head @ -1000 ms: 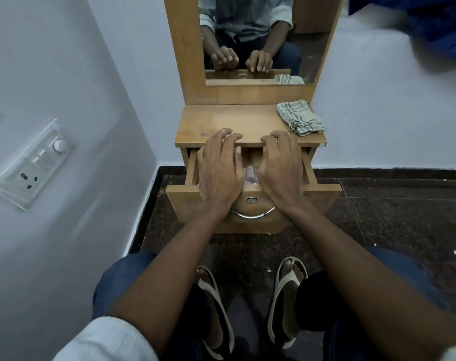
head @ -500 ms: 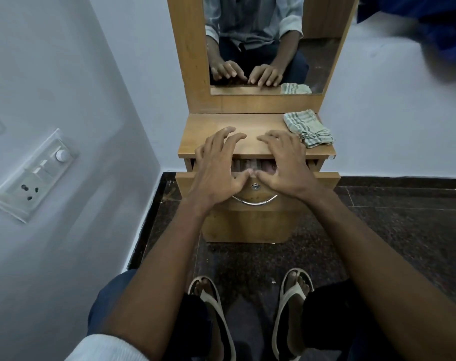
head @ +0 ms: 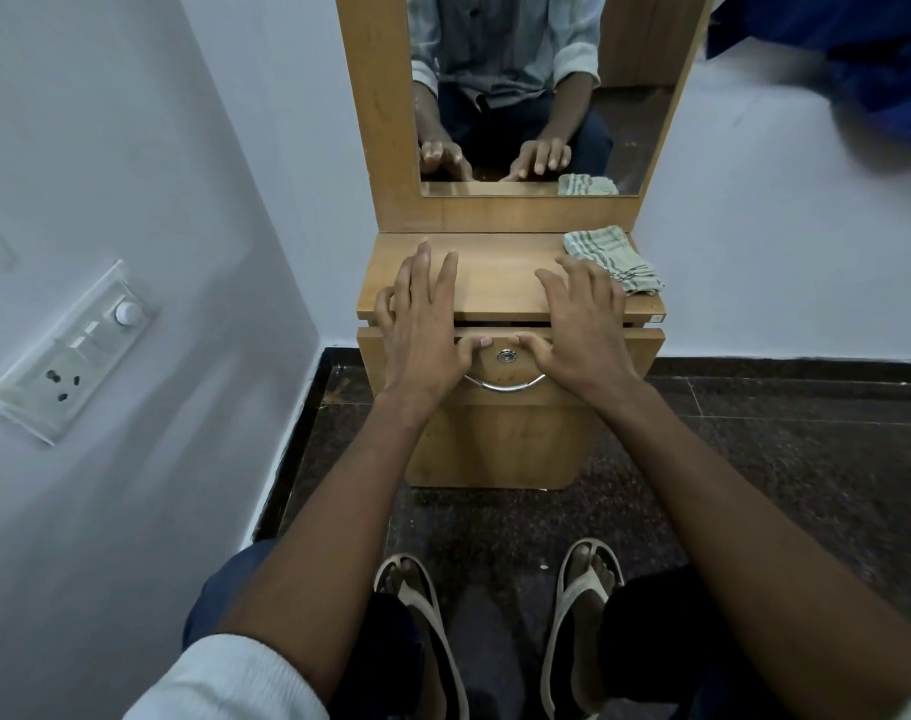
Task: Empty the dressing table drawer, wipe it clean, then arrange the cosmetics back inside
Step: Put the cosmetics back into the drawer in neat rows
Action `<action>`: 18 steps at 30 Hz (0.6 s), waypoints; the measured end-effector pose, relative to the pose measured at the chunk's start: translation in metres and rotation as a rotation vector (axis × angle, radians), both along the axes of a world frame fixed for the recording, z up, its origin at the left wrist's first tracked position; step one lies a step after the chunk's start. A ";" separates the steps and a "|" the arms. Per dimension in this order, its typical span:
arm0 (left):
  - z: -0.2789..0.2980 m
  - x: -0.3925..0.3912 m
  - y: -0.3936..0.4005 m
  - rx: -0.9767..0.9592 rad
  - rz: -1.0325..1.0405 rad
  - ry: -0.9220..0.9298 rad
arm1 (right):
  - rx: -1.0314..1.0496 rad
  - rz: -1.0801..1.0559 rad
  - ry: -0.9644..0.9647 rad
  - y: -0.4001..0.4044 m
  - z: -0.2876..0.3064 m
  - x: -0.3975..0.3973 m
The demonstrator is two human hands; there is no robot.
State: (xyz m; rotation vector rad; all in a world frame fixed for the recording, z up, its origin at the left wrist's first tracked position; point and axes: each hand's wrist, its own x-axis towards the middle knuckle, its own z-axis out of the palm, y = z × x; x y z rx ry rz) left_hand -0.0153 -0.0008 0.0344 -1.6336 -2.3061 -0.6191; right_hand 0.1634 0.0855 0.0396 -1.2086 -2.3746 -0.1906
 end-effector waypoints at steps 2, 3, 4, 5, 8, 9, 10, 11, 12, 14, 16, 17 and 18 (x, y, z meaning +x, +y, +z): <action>0.000 0.003 0.006 0.004 0.022 0.003 | 0.039 -0.026 -0.004 0.000 0.000 -0.006; -0.001 0.005 0.009 0.012 0.033 0.001 | 0.055 -0.039 -0.005 0.000 0.000 -0.009; -0.003 0.006 0.011 0.022 0.043 0.001 | 0.066 -0.055 -0.005 0.001 0.000 -0.013; -0.004 0.006 0.013 0.030 0.049 0.003 | 0.073 -0.068 -0.004 0.001 0.000 -0.015; -0.009 0.007 0.021 0.026 0.062 0.025 | 0.089 -0.087 -0.060 0.004 0.000 -0.022; -0.012 0.007 0.023 0.018 0.059 0.043 | 0.093 -0.093 -0.087 0.005 -0.002 -0.023; -0.015 0.008 0.025 0.013 0.056 0.067 | 0.090 -0.098 -0.102 0.006 -0.003 -0.023; -0.018 0.008 0.027 0.013 0.051 0.086 | 0.088 -0.099 -0.103 0.008 -0.005 -0.023; -0.019 0.009 0.028 0.017 0.050 0.099 | 0.085 -0.101 -0.098 0.009 -0.006 -0.024; -0.023 0.009 0.031 0.035 0.043 0.119 | 0.100 -0.097 -0.104 0.012 -0.006 -0.024; -0.026 0.010 0.034 0.039 0.046 0.115 | 0.108 -0.099 -0.117 0.013 -0.005 -0.026; -0.027 0.010 0.035 0.034 0.044 0.097 | 0.105 -0.099 -0.119 0.013 -0.005 -0.027; -0.026 0.011 0.035 0.035 0.052 0.099 | 0.102 -0.096 -0.125 0.010 -0.003 -0.029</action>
